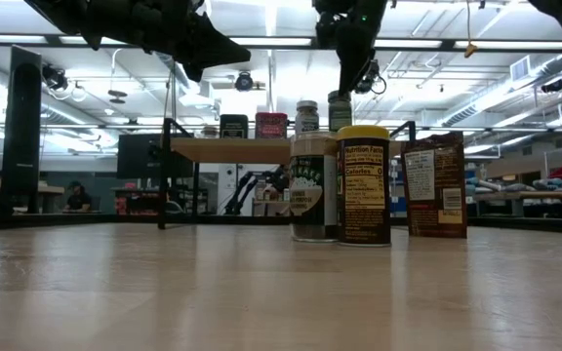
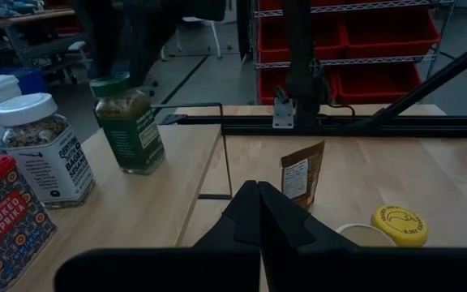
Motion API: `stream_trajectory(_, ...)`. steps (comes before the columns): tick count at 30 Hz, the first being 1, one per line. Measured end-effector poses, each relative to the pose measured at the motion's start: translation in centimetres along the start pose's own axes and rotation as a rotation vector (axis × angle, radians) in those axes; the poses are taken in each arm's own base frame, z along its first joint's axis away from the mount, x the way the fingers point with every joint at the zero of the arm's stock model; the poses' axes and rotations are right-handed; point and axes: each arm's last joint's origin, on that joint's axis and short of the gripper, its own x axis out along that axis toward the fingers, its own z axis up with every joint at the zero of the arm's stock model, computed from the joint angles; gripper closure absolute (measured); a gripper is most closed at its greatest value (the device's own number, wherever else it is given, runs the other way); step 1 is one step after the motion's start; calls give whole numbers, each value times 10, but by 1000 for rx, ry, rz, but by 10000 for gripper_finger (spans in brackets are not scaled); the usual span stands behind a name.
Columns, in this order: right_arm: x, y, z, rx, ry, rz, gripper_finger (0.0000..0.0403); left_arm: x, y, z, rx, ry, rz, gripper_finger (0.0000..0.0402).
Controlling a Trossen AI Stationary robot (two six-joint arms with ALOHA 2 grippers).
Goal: Shelf spices
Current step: Put the green seasoning bottle on the shelf
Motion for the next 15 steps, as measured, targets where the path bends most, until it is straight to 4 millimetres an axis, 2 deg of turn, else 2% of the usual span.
stream_trajectory(15,-6,15,4,-52,-15,-13,200,0,0,0,3,4,-3,401)
